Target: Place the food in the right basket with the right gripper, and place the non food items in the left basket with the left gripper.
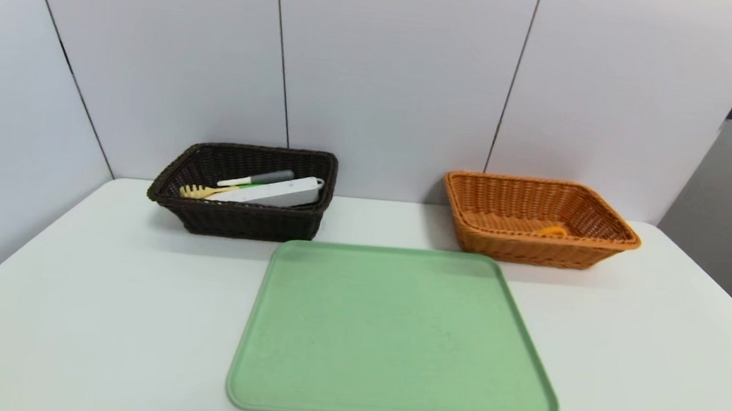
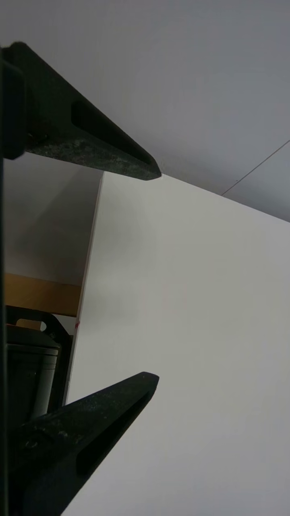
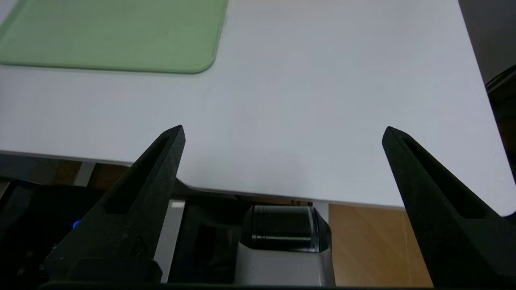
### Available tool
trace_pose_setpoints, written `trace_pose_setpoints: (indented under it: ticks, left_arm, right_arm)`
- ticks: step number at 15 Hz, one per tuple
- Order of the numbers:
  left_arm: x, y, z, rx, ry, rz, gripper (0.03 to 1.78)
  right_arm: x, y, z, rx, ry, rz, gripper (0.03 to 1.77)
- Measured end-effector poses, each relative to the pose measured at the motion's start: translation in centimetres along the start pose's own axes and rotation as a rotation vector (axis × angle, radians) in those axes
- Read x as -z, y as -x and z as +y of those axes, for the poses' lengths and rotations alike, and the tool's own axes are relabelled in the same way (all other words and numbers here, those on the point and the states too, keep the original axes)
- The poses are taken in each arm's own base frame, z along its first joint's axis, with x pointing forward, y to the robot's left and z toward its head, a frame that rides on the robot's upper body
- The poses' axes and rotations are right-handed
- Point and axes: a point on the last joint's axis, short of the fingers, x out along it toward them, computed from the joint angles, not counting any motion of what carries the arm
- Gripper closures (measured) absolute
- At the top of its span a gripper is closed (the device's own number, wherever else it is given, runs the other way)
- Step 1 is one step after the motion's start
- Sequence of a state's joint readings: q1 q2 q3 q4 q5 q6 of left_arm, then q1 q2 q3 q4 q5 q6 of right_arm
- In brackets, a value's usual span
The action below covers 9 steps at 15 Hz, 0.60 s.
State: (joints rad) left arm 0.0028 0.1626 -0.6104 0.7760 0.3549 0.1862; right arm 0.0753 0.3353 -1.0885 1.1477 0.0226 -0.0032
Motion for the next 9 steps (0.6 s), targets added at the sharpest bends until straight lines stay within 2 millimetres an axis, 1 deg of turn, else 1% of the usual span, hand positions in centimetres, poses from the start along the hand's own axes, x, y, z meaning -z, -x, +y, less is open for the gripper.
trace_pose_setpoints:
  ticks: [3, 6, 8, 9]
  left_arm:
    - [1.5, -0.1, -0.4, 0.011, -0.005, -0.016, 0.12]
    - [2.9, -0.3, -0.7, 0.029, -0.002, -0.039, 0.12]
    - [3.1, -0.4, -0.9, 0.066, 0.016, -0.086, 0.12]
    - [3.2, -0.7, -1.1, 0.076, 0.029, -0.111, 0.12]
  right_arm:
    - [2.0, 0.6, 0.5, 0.025, -0.013, -0.026, 0.11]
    - [4.0, 0.7, 0.8, 0.043, -0.004, -0.066, 0.11]
    - [5.1, 0.2, 0.9, 0.052, 0.005, -0.122, 0.11]
    - [5.7, -0.5, 0.9, 0.057, 0.021, -0.165, 0.11]
